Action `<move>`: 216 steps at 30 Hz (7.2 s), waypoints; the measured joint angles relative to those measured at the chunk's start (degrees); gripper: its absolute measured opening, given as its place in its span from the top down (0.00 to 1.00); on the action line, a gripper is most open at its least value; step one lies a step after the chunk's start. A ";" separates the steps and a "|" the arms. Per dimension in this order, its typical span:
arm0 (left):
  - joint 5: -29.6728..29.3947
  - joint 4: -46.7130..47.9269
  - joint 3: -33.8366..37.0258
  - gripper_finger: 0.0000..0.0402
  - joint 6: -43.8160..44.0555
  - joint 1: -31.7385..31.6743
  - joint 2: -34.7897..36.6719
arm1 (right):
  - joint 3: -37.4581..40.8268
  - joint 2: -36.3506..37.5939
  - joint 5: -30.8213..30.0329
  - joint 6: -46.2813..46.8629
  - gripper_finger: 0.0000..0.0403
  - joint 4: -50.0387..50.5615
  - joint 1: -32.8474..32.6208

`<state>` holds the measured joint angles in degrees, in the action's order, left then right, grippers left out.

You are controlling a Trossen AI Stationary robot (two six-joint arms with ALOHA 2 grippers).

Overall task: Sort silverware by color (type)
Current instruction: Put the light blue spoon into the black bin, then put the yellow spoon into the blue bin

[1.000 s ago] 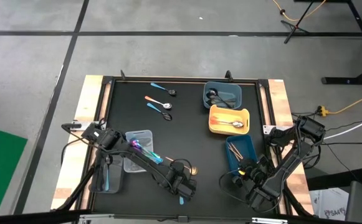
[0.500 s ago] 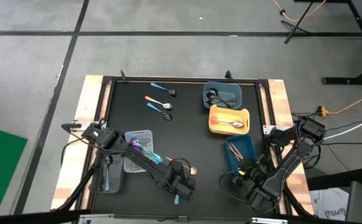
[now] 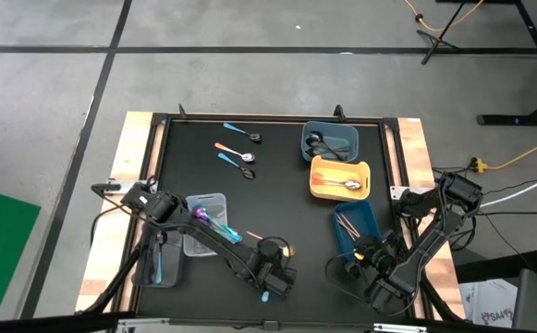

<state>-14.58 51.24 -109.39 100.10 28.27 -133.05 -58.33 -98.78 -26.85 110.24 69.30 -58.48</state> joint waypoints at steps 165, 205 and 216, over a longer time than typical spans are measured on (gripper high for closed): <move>12.13 22.89 46.14 0.73 28.36 26.80 43.74 | -16.48 -0.38 1.24 -65.73 0.75 -35.93 30.19; 6.21 21.92 46.14 0.73 28.93 26.77 43.76 | -16.48 -18.60 9.40 -70.29 0.75 -48.52 33.88; 6.31 20.06 46.14 0.73 28.93 26.77 43.76 | -16.63 -19.61 9.01 -70.31 0.79 -48.48 33.81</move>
<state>-8.27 71.30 -63.24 129.03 55.05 -89.30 -74.96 -118.39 -17.85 39.92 20.82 -24.67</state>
